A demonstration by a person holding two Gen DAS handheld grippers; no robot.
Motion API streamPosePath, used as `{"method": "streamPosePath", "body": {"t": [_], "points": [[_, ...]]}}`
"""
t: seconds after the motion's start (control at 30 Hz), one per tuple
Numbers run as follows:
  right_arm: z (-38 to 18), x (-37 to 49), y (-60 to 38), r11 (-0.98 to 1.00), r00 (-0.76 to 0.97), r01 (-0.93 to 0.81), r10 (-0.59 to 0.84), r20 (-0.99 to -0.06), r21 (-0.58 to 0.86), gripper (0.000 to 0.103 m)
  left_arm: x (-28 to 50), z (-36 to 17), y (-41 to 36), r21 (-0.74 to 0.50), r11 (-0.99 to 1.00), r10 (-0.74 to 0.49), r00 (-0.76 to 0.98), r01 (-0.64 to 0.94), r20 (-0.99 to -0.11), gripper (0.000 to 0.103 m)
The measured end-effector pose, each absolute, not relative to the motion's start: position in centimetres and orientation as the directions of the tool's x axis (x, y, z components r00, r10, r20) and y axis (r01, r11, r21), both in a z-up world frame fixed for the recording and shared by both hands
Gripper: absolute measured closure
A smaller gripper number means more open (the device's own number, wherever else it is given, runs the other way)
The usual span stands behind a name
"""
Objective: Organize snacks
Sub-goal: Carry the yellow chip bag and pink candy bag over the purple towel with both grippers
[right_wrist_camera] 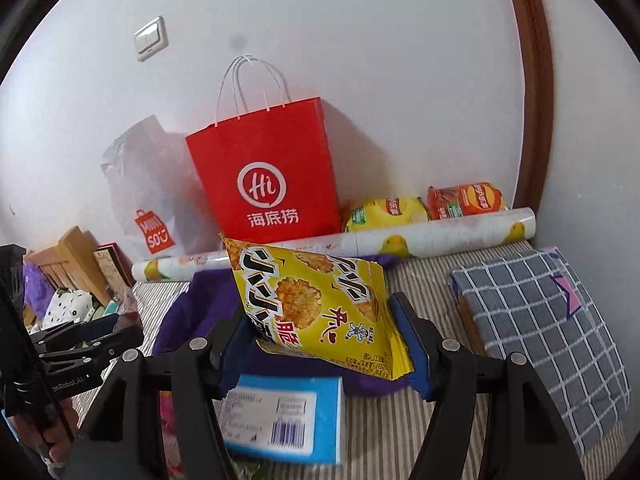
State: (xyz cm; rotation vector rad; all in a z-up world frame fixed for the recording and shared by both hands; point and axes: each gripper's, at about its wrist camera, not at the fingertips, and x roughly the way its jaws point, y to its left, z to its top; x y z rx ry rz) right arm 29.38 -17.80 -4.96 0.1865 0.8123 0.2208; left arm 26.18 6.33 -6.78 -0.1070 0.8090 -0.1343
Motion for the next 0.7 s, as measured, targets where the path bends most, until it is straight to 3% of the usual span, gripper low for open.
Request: {"method": "streamPosePath", "body": {"t": [0.7], "points": [[-13.0,38.5,-16.2,0.952,0.611,-0.144,0.3,-0.733,0.269,0.038,34.4,-11.5,9.3,-0.15,0.989,-0.106,0.63,-0.017,-0.77,0.049]]}}
